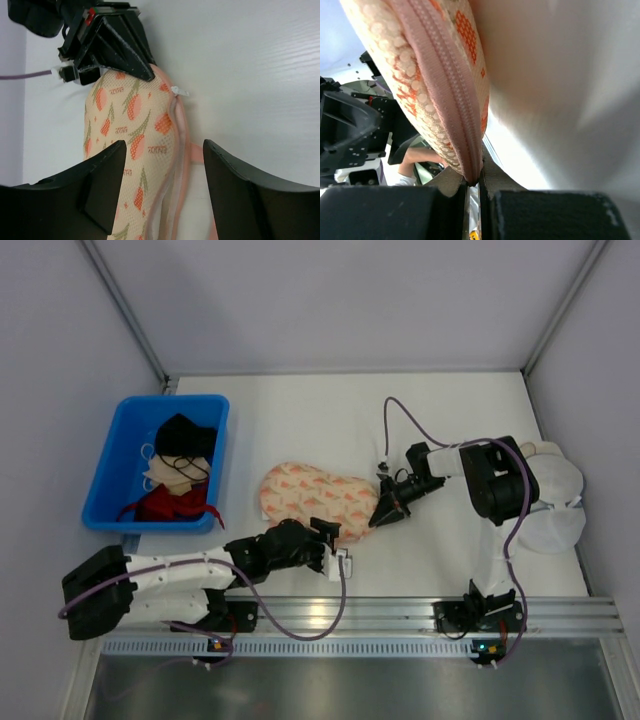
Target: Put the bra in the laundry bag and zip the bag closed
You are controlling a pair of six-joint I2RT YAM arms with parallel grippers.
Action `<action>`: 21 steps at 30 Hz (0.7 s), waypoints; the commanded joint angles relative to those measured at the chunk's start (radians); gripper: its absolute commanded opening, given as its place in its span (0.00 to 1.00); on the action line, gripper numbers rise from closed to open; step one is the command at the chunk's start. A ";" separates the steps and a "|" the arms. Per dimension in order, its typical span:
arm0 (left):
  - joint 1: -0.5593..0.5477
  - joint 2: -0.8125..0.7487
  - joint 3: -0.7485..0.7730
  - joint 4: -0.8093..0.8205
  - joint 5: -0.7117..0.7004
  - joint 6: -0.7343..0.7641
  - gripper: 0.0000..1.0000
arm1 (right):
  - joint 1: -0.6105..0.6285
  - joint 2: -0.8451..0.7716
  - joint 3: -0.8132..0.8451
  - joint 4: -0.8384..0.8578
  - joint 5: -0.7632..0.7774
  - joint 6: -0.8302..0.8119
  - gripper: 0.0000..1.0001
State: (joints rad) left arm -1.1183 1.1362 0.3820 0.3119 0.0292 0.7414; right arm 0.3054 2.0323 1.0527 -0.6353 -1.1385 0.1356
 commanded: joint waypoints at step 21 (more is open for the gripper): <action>-0.112 0.422 -0.117 0.691 -0.018 0.819 0.59 | 0.000 -0.006 -0.023 0.023 -0.107 0.033 0.00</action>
State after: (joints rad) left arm -1.2255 1.4845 0.2783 0.7071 0.0364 1.4502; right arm 0.3054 2.0327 1.0374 -0.6277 -1.2034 0.1623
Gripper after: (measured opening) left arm 0.590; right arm 0.031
